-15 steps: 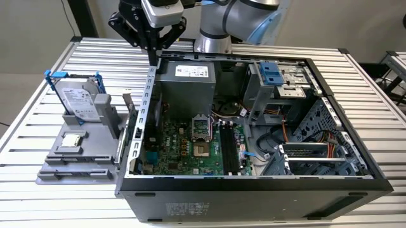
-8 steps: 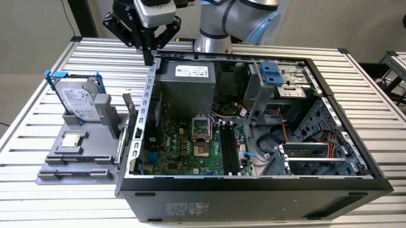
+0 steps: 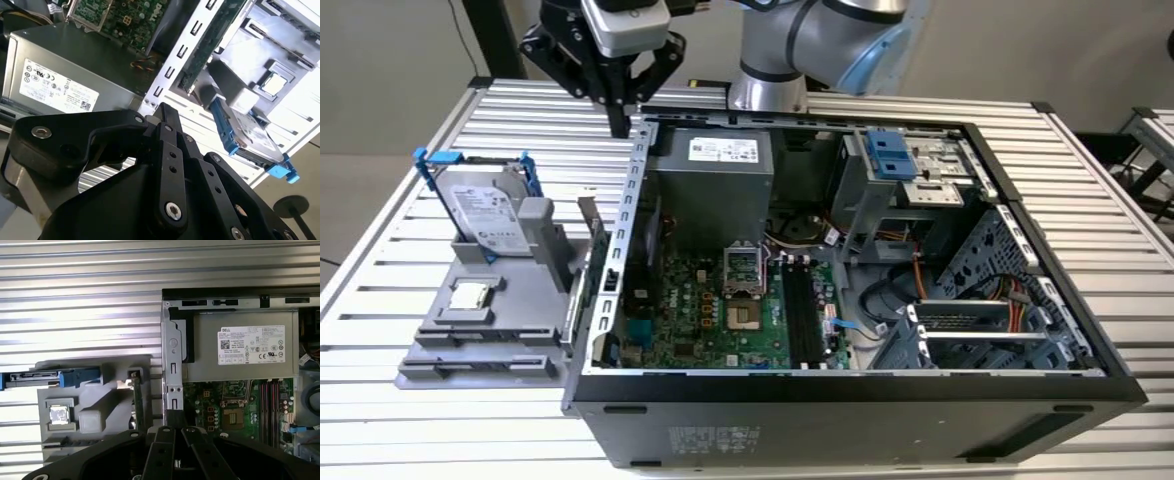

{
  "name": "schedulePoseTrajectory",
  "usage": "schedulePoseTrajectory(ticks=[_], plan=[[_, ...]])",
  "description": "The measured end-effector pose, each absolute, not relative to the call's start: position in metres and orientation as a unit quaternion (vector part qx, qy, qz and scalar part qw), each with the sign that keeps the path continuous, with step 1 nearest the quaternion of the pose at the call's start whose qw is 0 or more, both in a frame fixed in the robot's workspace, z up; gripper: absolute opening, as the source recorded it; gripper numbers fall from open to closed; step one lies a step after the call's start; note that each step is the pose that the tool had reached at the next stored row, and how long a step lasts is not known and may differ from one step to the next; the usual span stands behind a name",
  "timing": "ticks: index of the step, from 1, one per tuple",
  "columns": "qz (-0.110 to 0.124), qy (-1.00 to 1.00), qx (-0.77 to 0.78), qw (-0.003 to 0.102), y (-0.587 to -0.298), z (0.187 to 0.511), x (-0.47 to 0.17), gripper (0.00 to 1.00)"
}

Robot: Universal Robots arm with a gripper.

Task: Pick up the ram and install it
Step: 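Reach for the ram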

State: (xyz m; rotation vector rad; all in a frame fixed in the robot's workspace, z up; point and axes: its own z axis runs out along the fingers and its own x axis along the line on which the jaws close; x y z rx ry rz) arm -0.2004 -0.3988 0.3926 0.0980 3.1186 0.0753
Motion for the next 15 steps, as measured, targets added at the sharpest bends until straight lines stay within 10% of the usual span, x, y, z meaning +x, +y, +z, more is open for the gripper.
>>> schedulePoseTrajectory(ticks=[15], plan=[[0.024, 0.999, 0.03, 0.01, -0.399, 0.392, -0.239, 0.0]])
